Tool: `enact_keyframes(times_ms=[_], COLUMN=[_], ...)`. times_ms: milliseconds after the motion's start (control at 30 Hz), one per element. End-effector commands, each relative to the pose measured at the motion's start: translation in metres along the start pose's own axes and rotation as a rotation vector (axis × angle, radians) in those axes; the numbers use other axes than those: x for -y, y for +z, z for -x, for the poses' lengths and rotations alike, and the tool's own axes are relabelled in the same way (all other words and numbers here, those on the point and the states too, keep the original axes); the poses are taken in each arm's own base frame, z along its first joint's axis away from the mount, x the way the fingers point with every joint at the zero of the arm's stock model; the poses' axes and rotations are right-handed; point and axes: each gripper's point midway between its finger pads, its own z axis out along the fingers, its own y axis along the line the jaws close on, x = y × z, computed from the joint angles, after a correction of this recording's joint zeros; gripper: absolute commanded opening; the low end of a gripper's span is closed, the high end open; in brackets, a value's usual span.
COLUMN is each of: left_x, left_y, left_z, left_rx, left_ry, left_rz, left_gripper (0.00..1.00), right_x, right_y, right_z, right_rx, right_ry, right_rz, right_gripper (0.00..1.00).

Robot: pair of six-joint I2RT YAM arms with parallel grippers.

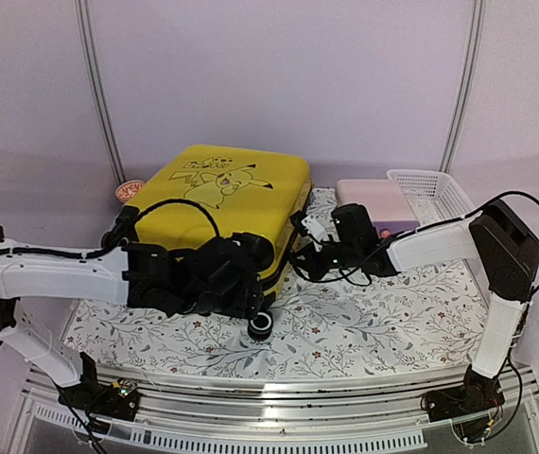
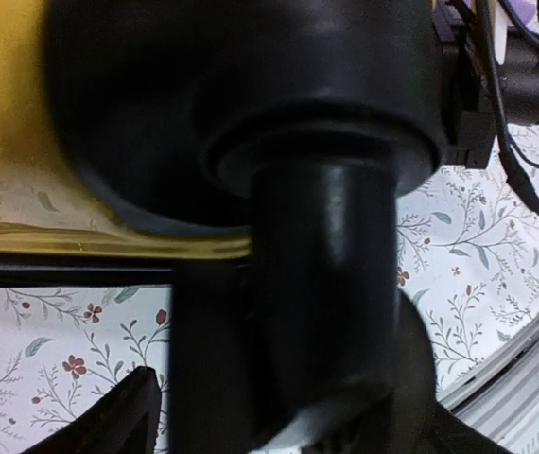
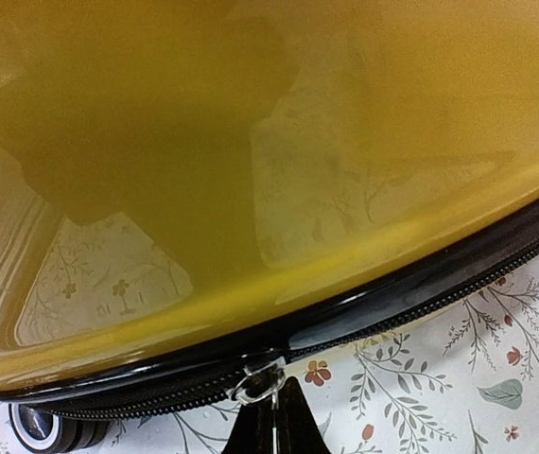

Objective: Open, take out, and arrange the luggage
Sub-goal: Hold the wheels of the luggage.

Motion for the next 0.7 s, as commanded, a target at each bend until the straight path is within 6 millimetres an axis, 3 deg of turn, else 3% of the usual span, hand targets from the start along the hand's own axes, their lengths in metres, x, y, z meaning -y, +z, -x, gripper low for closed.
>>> enact_keyframes(times_ms=[0, 67, 133, 200, 300, 400, 500, 600, 667], left_x=[0.002, -0.003, 0.001, 0.006, 0.010, 0.011, 0.010, 0.009, 0.006], left_y=[-0.014, -0.016, -0.019, -0.021, -0.018, -0.014, -0.009, -0.006, -0.004], left_z=[0.013, 0.014, 0.018, 0.021, 0.022, 0.023, 0.021, 0.021, 0.019], left_rx=[0.041, 0.050, 0.060, 0.061, 0.054, 0.038, 0.024, 0.014, -0.005], left_ry=[-0.128, -0.138, -0.127, -0.113, -0.094, -0.089, -0.088, -0.051, -0.036], left_rz=[-0.157, -0.166, -0.190, -0.202, -0.199, -0.190, -0.172, -0.150, -0.115], left_gripper=[0.77, 0.76, 0.89, 0.95, 0.97, 0.90, 0.76, 0.23, 0.13], right_x=[0.040, 0.044, 0.045, 0.045, 0.045, 0.044, 0.045, 0.046, 0.048], right_y=[-0.003, -0.002, -0.001, -0.001, -0.002, -0.001, -0.001, -0.001, -0.001], right_z=[0.044, 0.043, 0.044, 0.045, 0.046, 0.045, 0.044, 0.043, 0.042], right_rx=[0.113, 0.103, 0.097, 0.096, 0.094, 0.090, 0.087, 0.081, 0.077], right_ry=[-0.035, -0.040, -0.048, -0.053, -0.056, -0.056, -0.055, -0.059, -0.067], right_rz=[-0.132, -0.141, -0.142, -0.141, -0.140, -0.135, -0.135, -0.140, -0.143], right_gripper=[0.02, 0.02, 0.02, 0.02, 0.02, 0.02, 0.02, 0.02, 0.02])
